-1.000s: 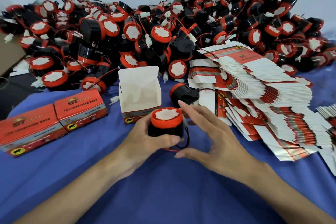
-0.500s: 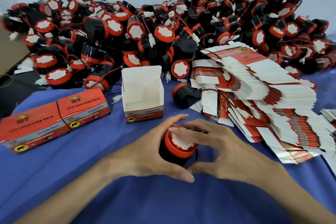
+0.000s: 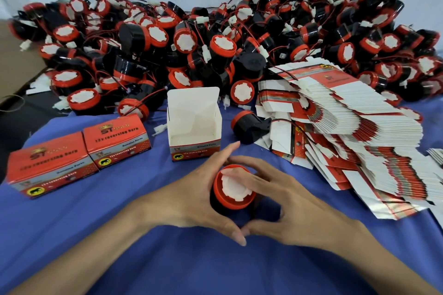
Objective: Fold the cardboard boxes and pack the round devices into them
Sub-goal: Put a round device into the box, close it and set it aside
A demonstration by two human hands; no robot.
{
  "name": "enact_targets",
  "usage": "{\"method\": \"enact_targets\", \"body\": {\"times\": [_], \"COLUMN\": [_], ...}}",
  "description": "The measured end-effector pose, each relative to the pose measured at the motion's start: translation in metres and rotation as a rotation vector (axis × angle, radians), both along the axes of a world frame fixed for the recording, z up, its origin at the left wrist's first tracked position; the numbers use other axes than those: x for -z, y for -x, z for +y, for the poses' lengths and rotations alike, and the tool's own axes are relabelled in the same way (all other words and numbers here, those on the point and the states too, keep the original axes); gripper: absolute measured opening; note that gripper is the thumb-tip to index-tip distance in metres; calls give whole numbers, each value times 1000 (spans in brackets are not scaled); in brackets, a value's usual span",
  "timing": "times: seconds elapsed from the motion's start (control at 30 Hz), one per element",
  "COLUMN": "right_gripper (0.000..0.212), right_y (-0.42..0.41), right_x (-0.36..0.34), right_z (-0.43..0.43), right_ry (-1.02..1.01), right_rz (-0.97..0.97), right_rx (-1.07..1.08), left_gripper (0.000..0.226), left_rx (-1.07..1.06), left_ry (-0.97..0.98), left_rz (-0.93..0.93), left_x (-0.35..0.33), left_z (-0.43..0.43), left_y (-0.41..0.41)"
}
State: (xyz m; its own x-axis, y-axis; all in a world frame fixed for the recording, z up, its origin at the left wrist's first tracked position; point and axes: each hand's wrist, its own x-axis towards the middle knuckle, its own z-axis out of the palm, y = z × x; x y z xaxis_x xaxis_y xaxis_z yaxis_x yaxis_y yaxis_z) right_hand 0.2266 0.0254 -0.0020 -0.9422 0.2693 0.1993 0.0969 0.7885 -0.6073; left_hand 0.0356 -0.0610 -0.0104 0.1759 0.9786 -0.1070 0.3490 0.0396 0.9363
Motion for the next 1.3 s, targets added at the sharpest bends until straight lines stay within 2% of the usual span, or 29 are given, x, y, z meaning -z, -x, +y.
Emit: {"method": "enact_targets", "body": {"times": [0.13,0.23,0.33,0.43,0.57,0.73,0.9,1.0,1.07,1.2,1.23,1.3], "right_gripper": [75,81,85,78,74,76,73,70,70,70,69,68], "right_y": [2,0,0,1,-1,3,5,9,14,27,32,44], "right_x": [-2,-4,-3,-1,-2,0,0,-1,-4,-20,-26,-39], "right_z": [-3,-5,-6,-4,-2,-3,-1,1,2,8,11,17], "right_ry": [-107,-226,-227,-267,-137,-22,7,-72,-149,-219,-254,-301], "right_rz": [-12,-21,-6,12,5,-67,-13,72,146,216,224,229], "right_rx": [45,51,33,42,43,20,-1,-1,12,-13,-27,-47], "left_gripper": [126,125,122,116,109,125,112,105,85,54,48,42], "left_rx": [-6,-16,-40,-36,-4,39,39,-35,-139,-552,-679,-866], "left_ry": [8,24,13,13,3,-40,-116,-312,-534,-1087,-1174,-1149], "left_rz": [-15,-20,-8,-10,-54,-26,30,190,366,528,564,590], "left_x": [1,2,2,0,-1,-1,2,-3,-10,-22,-23,-21], "left_z": [1,3,4,4,4,1,-1,-2,-2,0,2,7], "left_y": [1,3,3,3,2,-1,-2,-2,3,23,29,43]}}
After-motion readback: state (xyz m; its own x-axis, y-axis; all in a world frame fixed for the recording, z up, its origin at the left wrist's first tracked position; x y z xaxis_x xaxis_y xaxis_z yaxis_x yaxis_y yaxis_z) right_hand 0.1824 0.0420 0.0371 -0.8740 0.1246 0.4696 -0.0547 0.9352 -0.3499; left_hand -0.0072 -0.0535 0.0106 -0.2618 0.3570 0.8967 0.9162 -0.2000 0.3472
